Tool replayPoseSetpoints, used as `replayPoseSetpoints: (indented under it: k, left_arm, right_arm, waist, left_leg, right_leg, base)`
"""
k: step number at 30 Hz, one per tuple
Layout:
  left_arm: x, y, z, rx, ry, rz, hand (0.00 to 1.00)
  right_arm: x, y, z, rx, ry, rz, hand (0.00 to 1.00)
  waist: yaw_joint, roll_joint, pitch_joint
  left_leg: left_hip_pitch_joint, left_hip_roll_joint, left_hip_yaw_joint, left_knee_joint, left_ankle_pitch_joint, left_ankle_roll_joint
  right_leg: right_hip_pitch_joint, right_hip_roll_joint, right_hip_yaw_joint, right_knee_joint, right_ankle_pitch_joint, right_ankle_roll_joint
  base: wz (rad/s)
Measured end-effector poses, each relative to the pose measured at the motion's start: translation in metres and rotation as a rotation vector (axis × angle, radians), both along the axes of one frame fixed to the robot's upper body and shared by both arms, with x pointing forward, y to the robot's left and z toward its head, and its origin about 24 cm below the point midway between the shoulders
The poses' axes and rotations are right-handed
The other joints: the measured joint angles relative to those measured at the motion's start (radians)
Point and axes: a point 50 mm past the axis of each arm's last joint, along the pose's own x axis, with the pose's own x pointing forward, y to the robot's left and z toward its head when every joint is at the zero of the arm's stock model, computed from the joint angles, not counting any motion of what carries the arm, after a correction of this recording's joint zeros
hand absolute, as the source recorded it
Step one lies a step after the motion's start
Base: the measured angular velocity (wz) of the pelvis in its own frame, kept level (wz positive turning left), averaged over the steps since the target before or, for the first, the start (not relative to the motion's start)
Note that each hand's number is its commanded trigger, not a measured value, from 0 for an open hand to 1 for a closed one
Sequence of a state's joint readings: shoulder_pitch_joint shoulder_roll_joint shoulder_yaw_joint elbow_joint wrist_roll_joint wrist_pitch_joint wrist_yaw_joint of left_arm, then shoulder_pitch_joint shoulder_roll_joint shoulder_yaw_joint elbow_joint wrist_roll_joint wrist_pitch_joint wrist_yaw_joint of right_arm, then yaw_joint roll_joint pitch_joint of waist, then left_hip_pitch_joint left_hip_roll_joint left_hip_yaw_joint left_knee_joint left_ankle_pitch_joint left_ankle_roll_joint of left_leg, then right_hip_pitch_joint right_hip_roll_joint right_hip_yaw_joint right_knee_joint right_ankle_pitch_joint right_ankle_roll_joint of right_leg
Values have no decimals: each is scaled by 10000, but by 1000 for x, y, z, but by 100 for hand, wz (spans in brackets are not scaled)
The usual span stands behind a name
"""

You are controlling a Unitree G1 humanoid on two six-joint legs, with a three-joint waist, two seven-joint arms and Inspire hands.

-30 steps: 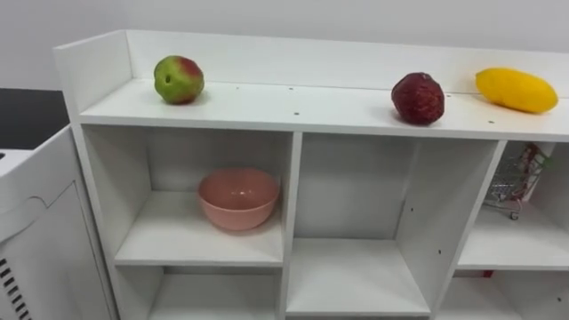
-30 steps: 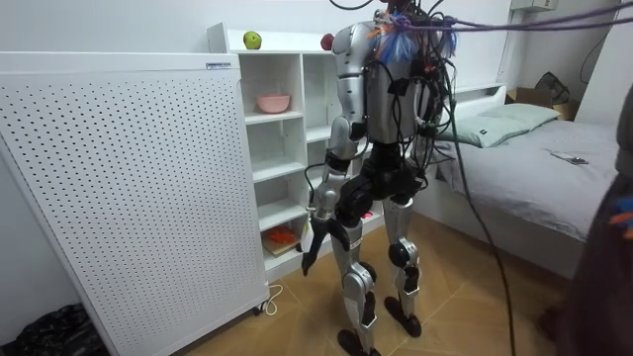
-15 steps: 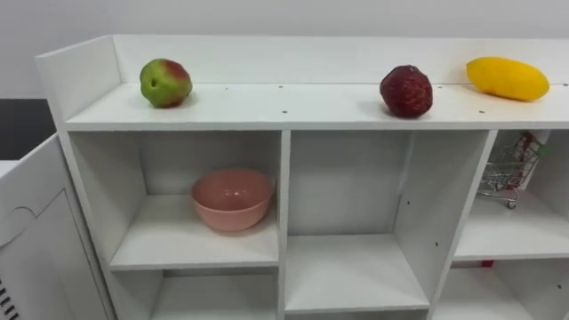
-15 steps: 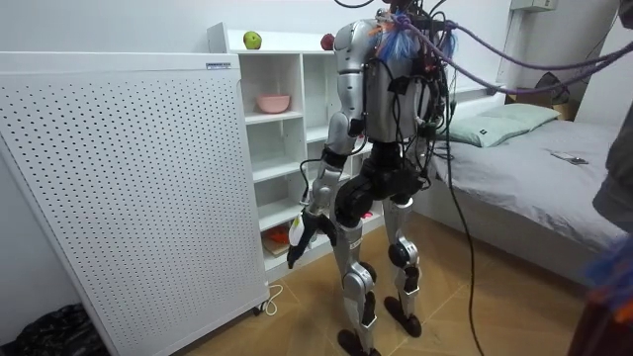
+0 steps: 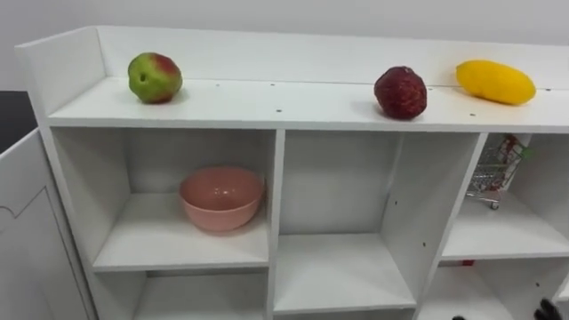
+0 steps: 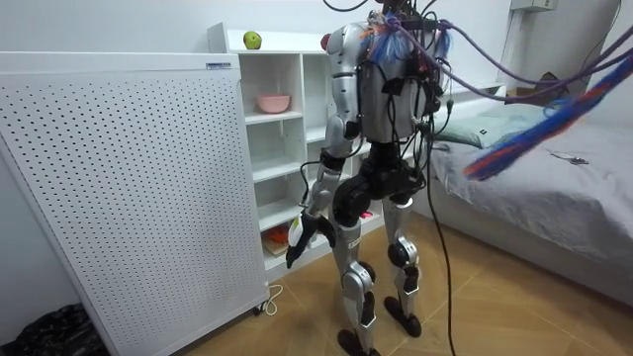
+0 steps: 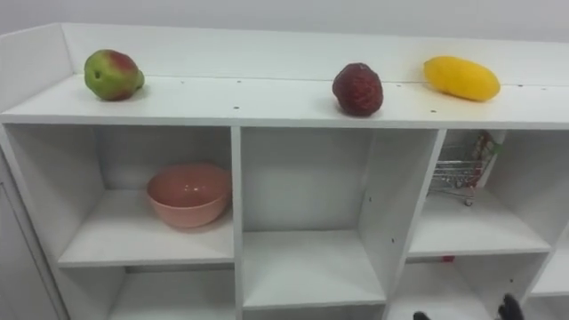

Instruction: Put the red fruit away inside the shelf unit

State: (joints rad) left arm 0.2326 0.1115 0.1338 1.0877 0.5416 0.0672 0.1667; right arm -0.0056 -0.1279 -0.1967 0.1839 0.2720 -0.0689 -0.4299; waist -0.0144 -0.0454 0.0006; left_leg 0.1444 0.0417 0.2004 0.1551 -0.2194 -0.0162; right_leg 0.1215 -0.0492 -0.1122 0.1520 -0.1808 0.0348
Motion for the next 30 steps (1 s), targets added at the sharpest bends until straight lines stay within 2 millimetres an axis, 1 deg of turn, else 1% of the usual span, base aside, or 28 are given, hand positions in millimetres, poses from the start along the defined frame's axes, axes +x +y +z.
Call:
replayPoseSetpoints:
  k: [1, 3, 4, 6, 9, 11, 12, 14, 15, 16, 17, 19, 20, 22, 24, 26, 30]
  left_arm:
    - [0, -1, 0, -21, 11, -6, 0]
    - [0, -4, -1, -105, 55, -198, 0]
    - [-1, -4, -1, -124, 67, -231, 0]
    - [0, -6, -1, -141, 90, -411, 0]
    - [-1, -7, -1, -145, 98, -482, 0]
    - [-2, -7, -1, -151, 135, -491, 0]
    - [-2, -7, -1, -154, 136, -496, 0]
    - [-4, -7, -1, -146, 200, -511, 0]
    - [-2, -7, -2, -187, 194, -541, 0]
    - [-2, -7, -2, -230, 217, -546, 0]
    - [-2, -7, -2, -291, 303, -539, 0]
    - [-2, -7, -2, -283, 363, -525, 0]
    - [-1, -7, -2, -279, 356, -527, 0]
    - [0, -7, -2, -274, 315, -548, 0]
    - [3, -8, -2, -341, 249, -568, 0]
    - [6, -8, -1, -375, 202, -696, 0]
    - [8, -8, -1, -458, 203, -841, 0]
  right_arm:
    - [2, 1, 5, -56, -242, -25, 0]
    - [10, 3, 22, -211, -1033, 12, 0]
    - [11, 3, 24, -259, -1162, 35, 0]
    - [12, 6, 37, -570, -1641, 131, 0]
    - [13, 4, 53, -1164, -2105, 304, 0]
    - [18, 4, 62, -1314, -2391, 406, 0]
    - [21, 4, 67, -1400, -2549, 432, 0]
    - [26, 6, 74, -1405, -2816, 441, 0]
    - [29, 7, 78, -1402, -3000, 478, 0]
    - [31, 8, 81, -1401, -3092, 496, 0]
    - [34, 9, 85, -1397, -3260, 509, 0]
    - [38, 11, 92, -1384, -3529, 543, 0]
    - [41, 12, 98, -1375, -3731, 554, 0]
    - [46, 15, 106, -1384, -4043, 620, 0]
    - [53, 18, 120, -1429, -4514, 729, 0]
    - [55, 20, 126, -1519, -4721, 790, 0]
    - [55, 20, 127, -1576, -4731, 832, 0]
  waist:
    - [19, 16, 6]
    - [13, 139, 54]
    - [38, 179, 48]
    - [67, 316, -23]
    - [222, 341, -20]
    - [226, 270, 5]
    - [237, 233, 4]
    - [267, 65, 56]
    - [285, -31, 48]
    - [319, -73, 26]
    - [372, -146, -22]
    - [447, -212, -66]
    - [479, -180, -46]
    - [499, -202, -59]
    - [518, -120, -2]
    - [552, -99, 10]
    - [611, -130, 31]
  left_leg:
    - [-2, 1, 4, 7, 0, 0]
    - [-15, 1, 6, 9, 0, 0]
    - [-30, 3, -14, 10, 0, 0]
    - [-122, 2, -125, 10, 2, 3]
    - [-140, 4, -145, 39, 7, 5]
    - [-132, 6, -149, 67, 7, 6]
    - [-135, 6, -148, 84, 7, 6]
    - [-164, 10, -143, 110, 7, 6]
    - [-207, 11, -138, 115, 7, 6]
    - [-225, 11, -136, 117, 7, 7]
    - [-246, 11, -135, 122, 6, 8]
    - [-244, 10, -158, 119, 6, 8]
    - [-246, 9, -204, 118, 6, 8]
    - [-262, 9, -268, 121, 6, 8]
    - [-282, 6, -389, 143, 8, 8]
    - [-290, 7, -403, 151, 9, 6]
    - [-294, 6, -412, 148, 9, 6]
  right_leg:
    - [-4, 0, 2, 0, 0, 0]
    - [-66, 0, 9, 2, 0, 0]
    - [-74, 0, 2, 8, 0, 0]
    - [-120, 5, -23, 50, 0, -1]
    - [-165, 7, -20, 145, -1, -1]
    - [-155, 5, -10, 172, -1, -1]
    - [-151, 2, -12, 174, -1, -1]
    - [-154, 3, -22, 177, -2, -2]
    - [-172, 4, -25, 175, -2, -3]
    - [-187, 4, -23, 176, -2, -3]
    - [-198, 4, -21, 173, -2, -4]
    - [-182, 4, -42, 173, -1, -5]
    - [-159, 4, -86, 173, 0, -5]
    - [-146, 4, -157, 175, 0, -6]
    - [-144, -2, -254, 178, 0, -6]
    - [-157, 0, -275, 169, 0, -6]
    - [-183, -3, -287, 172, 0, -6]
  base:
    - [0]
    - [0]
    - [0]
    - [4]
    - [0]
    - [0]
    - [0]
    - [0]
    - [0]
    - [0]
    - [0]
    - [3]
    - [12]
    - [11]
    - [11]
    - [6]
    - [-4]
